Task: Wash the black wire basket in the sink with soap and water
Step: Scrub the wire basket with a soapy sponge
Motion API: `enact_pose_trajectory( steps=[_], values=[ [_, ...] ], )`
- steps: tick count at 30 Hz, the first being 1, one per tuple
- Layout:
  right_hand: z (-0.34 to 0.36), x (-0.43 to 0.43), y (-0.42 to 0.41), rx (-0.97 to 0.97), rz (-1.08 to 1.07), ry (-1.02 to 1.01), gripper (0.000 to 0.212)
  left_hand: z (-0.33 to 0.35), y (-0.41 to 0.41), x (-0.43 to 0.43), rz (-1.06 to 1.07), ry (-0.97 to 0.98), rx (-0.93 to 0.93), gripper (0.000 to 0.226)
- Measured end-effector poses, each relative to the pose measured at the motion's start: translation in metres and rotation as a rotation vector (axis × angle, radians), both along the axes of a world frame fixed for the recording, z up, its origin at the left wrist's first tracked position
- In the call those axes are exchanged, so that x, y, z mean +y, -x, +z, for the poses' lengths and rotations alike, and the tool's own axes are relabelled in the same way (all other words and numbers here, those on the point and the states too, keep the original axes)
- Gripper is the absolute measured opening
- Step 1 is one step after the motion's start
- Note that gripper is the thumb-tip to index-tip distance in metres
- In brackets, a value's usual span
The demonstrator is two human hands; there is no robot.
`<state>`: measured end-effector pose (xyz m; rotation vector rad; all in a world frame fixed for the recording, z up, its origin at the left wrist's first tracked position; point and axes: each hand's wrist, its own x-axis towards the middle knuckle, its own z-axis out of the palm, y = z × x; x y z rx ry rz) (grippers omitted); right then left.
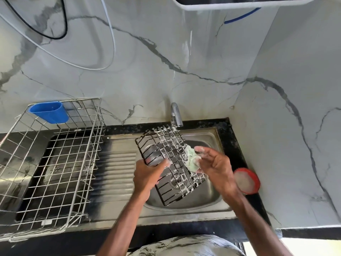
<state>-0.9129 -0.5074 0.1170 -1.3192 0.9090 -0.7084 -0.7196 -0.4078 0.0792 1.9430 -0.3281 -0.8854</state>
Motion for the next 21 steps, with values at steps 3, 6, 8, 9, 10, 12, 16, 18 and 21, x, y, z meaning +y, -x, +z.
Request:
enact_pose_trajectory(
  steps=[3, 6, 8, 9, 10, 12, 16, 18, 21],
  values=[
    [-0.008, 0.0, -0.006, 0.074, 0.032, -0.074, 0.042, -0.003, -0.001, -0.002, -0.061, -0.069, -0.089, 0.074],
    [-0.014, -0.003, -0.007, 0.14, 0.032, -0.143, 0.039, -0.003, 0.0, -0.004, -0.117, -0.136, -0.198, 0.079],
    [-0.017, -0.004, -0.007, 0.142, 0.044, -0.181, 0.036, 0.0, 0.005, -0.005, -0.147, -0.123, -0.269, 0.066],
    [-0.017, -0.004, -0.008, 0.144, 0.047, -0.184, 0.036, 0.002, 0.007, -0.006, -0.154, -0.102, -0.296, 0.065],
    [-0.017, -0.004, -0.009, 0.151, 0.046, -0.177, 0.036, 0.004, 0.01, -0.006, -0.165, -0.08, -0.331, 0.069],
    [-0.016, -0.003, -0.011, 0.166, 0.036, -0.158, 0.035, 0.004, 0.013, -0.006, -0.204, -0.054, -0.421, 0.089],
    [-0.014, -0.007, -0.011, 0.134, -0.015, -0.179, 0.032, -0.005, 0.012, -0.005, -0.285, -0.097, -0.52, 0.132],
    [-0.013, -0.009, -0.011, 0.116, -0.016, -0.199, 0.032, -0.006, 0.012, -0.004, -0.305, -0.117, -0.542, 0.143],
    [-0.013, -0.007, -0.013, 0.07, 0.006, -0.238, 0.03, -0.006, 0.014, -0.003, -0.324, -0.11, -0.568, 0.149]
  ],
)
